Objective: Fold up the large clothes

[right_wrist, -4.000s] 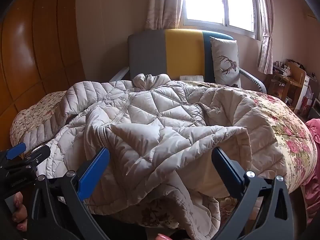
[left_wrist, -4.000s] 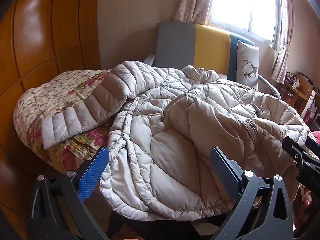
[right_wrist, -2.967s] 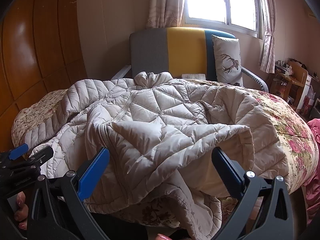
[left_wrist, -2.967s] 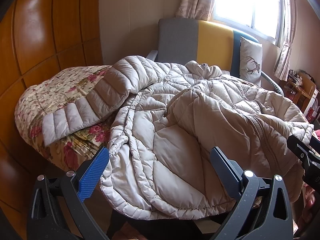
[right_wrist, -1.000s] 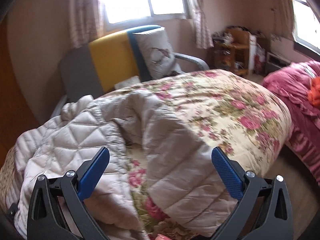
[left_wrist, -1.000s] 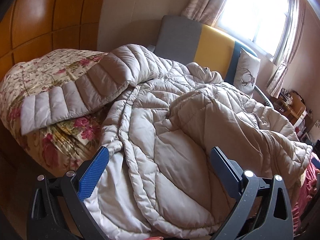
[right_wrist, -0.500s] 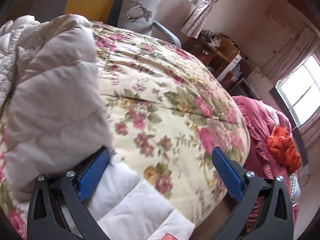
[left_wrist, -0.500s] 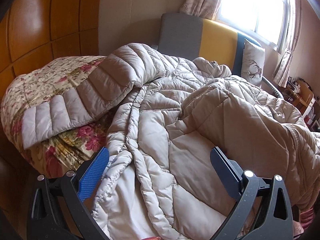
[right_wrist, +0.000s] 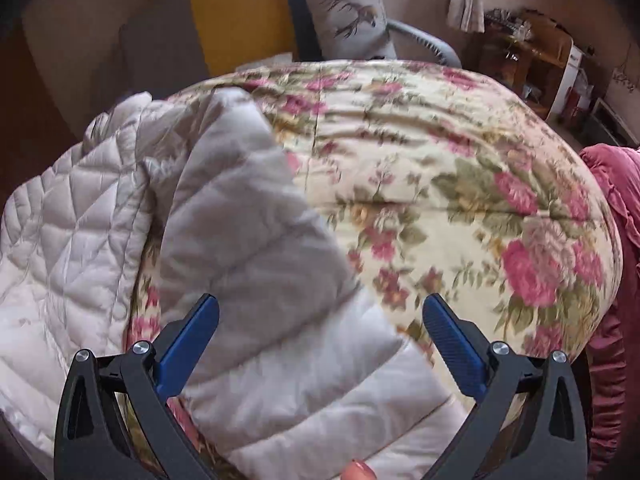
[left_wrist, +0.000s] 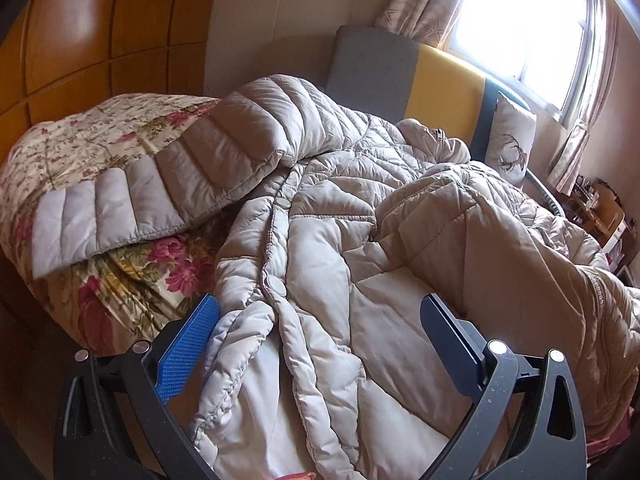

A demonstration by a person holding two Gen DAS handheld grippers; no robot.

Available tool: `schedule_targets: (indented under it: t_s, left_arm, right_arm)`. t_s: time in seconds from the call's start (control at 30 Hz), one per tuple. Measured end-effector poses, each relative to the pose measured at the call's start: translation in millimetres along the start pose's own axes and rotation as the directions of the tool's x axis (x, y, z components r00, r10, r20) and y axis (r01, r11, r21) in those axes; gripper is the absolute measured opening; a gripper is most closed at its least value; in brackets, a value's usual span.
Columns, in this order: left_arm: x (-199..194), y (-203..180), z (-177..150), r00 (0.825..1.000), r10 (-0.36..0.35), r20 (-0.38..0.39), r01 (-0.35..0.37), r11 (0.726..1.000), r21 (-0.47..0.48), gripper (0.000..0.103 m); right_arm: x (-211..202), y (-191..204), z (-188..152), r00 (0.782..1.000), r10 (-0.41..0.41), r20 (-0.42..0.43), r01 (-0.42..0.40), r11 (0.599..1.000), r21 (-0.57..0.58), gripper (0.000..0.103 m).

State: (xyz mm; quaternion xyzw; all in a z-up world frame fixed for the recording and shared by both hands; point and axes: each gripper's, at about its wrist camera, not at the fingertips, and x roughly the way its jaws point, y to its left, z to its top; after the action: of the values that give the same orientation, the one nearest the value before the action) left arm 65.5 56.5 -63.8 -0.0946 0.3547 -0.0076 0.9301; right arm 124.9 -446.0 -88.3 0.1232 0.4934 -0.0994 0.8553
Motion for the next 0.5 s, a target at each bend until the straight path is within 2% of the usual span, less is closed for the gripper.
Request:
schedule_targets:
  t_s: [0.07,0.1,0.17,0.2,0.23,0.3,0.37,0.4,0.5]
  left_arm:
    - [1.9,-3.9,0.2,1.0,0.007,-0.003,-0.007,1.0,0.027,0.1]
    - [2.8,-4.8,0.3,1.0,0.008,-0.004,-0.008,0.999,0.031,0.1]
    - [4.9,-6.9,0.1,1.0,0.011,-0.008,-0.011,0.999,0.033,0.1]
    - [6.1,-6.9,0.3,1.0,0.014,-0.011,-0.014,0.999,0.031,0.1]
    - [7.1,-7.1,0.9,1.0,0.017,-0.015,-0.016,0.999,0.031,0.1]
    - [8.1,-6.1,1.2,1.0,0.022,-0.019,-0.022,0.999,0.027,0.1]
    - [8.8,-4.2,0.8,0.999,0.031,-0.023,-0.03,0.999,0.02,0.1]
    - [8.7,-2.8,0.8,0.999,0.033,-0.024,-0.032,0.999,0.015,0.1]
    - [8.2,0.7,0.3,0.999,0.043,-0.031,-0.043,0.999,0.003,0.1]
  right_arm:
    - [11.6,-1.6,-17.2,0.997,-0.063,-0.049,0.061,0.997,-0.039,0.101]
    - [20.9,-2.7,-26.1,0.991,-0.107,-0.079,0.103,0.993,-0.059,0.097]
    - [25.5,-5.9,-34.4,0.993,-0.093,-0.072,0.09,0.995,-0.049,0.084]
    - [25.3,-8.3,-32.7,0.995,-0.084,-0.061,0.082,0.996,-0.041,0.067]
    - [23.7,-8.4,-29.9,0.995,-0.088,-0.049,0.086,0.995,-0.051,0.045]
    - [21.9,-0.5,-14.6,0.989,-0.145,-0.021,0.141,0.983,-0.117,0.025]
    - [26.3,3.2,1.9,0.964,-0.267,0.014,0.265,0.947,-0.18,0.019]
    - [28.7,0.2,10.5,0.943,-0.33,0.047,0.333,0.923,-0.195,0.017]
    - [41.4,-27.1,39.3,0.883,-0.459,0.102,0.469,0.871,-0.143,0.017]
